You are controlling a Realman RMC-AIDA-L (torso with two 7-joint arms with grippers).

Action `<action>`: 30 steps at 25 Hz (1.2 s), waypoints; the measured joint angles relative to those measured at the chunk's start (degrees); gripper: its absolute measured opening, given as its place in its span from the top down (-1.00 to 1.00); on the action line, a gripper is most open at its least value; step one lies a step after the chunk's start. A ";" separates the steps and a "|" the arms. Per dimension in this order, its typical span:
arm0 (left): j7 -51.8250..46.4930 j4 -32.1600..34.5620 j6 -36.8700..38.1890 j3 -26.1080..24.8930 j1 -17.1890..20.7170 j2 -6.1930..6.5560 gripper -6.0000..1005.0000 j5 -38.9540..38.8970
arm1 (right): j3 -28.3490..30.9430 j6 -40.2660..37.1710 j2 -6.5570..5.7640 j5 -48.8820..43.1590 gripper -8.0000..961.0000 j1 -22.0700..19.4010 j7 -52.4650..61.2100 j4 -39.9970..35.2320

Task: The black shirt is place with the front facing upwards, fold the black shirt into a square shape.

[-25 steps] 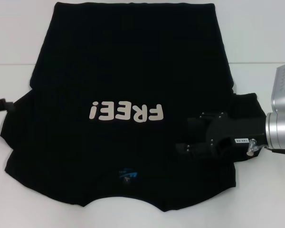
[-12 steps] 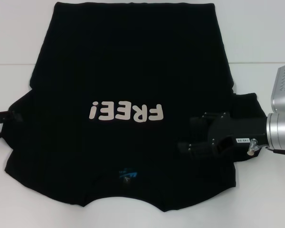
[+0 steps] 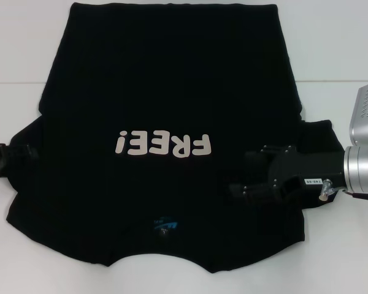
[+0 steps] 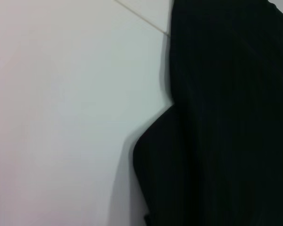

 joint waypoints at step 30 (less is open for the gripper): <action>-0.11 1.13 -2.24 2.08 -0.65 -0.47 0.78 1.40 | 0.26 -0.01 0.10 0.01 -0.95 -0.09 0.00 0.13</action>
